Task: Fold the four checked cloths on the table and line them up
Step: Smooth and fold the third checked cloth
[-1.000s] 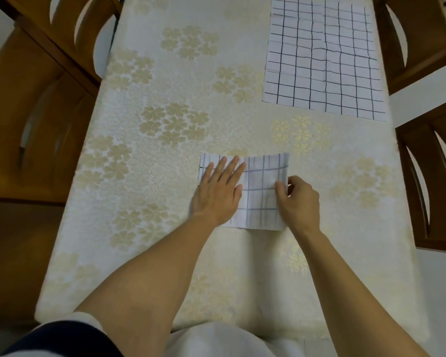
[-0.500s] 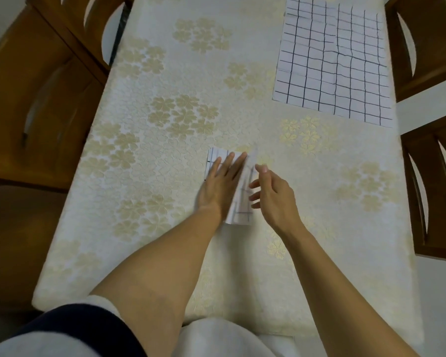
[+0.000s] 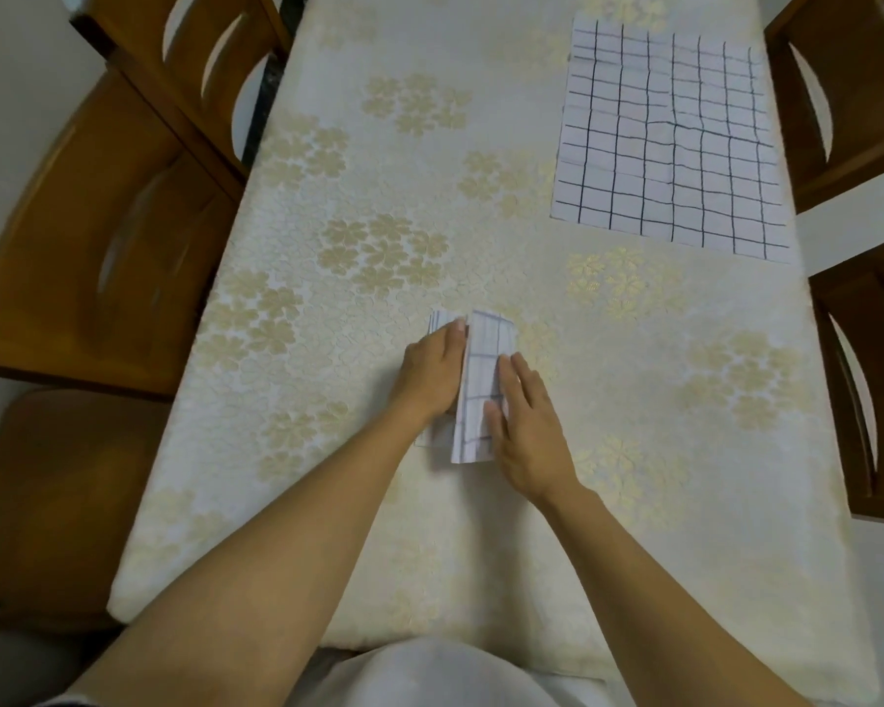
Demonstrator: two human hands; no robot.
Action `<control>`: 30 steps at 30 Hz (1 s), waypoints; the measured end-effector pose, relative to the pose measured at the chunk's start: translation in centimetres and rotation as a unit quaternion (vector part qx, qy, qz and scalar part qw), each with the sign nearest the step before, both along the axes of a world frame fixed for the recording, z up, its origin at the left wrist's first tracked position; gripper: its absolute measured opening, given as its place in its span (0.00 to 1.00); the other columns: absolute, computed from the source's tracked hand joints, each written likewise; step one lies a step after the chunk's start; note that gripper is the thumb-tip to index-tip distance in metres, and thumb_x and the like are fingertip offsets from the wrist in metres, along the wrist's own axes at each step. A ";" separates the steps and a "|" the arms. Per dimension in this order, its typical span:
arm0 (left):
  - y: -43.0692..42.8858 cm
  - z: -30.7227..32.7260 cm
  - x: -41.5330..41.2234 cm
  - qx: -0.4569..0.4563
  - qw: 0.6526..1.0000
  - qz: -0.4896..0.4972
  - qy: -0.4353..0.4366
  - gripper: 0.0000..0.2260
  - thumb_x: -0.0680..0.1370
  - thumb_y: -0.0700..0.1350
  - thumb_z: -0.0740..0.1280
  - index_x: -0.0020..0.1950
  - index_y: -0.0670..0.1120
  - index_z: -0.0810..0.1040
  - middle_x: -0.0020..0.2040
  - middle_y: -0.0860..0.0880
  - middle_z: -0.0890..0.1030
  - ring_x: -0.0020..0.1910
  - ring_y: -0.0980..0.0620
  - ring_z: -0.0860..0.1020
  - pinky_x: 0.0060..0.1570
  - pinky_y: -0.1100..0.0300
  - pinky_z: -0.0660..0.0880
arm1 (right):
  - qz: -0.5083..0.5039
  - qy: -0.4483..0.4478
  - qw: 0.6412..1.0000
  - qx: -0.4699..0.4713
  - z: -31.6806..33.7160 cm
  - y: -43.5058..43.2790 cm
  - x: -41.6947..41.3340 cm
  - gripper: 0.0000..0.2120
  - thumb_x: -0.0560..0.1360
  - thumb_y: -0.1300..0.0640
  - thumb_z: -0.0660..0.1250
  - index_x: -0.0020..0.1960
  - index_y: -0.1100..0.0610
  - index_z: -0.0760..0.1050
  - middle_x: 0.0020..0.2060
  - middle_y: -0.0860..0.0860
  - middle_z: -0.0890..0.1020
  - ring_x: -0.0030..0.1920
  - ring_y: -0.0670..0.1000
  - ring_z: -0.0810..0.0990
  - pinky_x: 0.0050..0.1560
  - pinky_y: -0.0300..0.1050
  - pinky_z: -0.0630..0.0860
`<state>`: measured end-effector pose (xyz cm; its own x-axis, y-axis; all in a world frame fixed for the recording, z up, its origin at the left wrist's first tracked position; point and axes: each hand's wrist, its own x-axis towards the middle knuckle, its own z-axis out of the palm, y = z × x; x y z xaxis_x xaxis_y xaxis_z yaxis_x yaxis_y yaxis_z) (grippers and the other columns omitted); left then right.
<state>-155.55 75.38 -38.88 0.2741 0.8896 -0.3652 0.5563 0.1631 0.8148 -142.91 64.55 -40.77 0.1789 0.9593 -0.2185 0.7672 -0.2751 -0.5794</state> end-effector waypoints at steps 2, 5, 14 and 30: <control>0.1 0.2 -0.5 -0.084 0.996 0.000 -0.019 0.32 0.82 0.68 0.49 0.62 0.46 0.80 0.56 0.46 0.83 0.57 0.47 0.80 0.61 0.50 0.76 | -0.014 -0.014 1.000 -0.016 -0.7 0.2 -0.2 0.29 0.85 0.46 0.50 0.82 0.57 0.50 0.81 0.55 0.52 0.81 0.57 0.50 0.80 0.54 0.50; 0.0 -0.7 -1.4 -0.076 0.995 -0.054 -0.022 0.19 0.81 0.62 0.63 0.57 0.48 0.79 0.51 0.52 0.83 0.52 0.51 0.81 0.53 0.56 0.78 | -0.034 -0.004 0.999 -0.027 -1.2 0.3 -0.7 0.31 0.83 0.43 0.47 0.82 0.56 0.48 0.82 0.54 0.51 0.81 0.59 0.49 0.80 0.56 0.51; 3.0 -1.7 -1.4 0.019 0.993 -0.068 0.090 0.14 0.82 0.53 0.66 0.53 0.41 0.73 0.41 0.47 0.75 0.37 0.51 0.72 0.36 0.55 0.69 | 0.014 -0.065 0.997 -0.030 -1.5 -0.5 -1.1 0.30 0.84 0.41 0.43 0.82 0.51 0.49 0.82 0.49 0.46 0.81 0.58 0.44 0.80 0.55 0.48; 1.6 -2.6 -1.9 0.164 0.984 -0.001 0.068 0.19 0.82 0.41 0.67 0.72 0.49 0.71 0.54 0.51 0.78 0.51 0.49 0.78 0.53 0.50 0.79 | 0.010 -0.154 0.988 -0.029 -3.1 -0.7 -1.5 0.30 0.84 0.40 0.46 0.82 0.51 0.50 0.82 0.51 0.46 0.81 0.59 0.45 0.78 0.55 0.46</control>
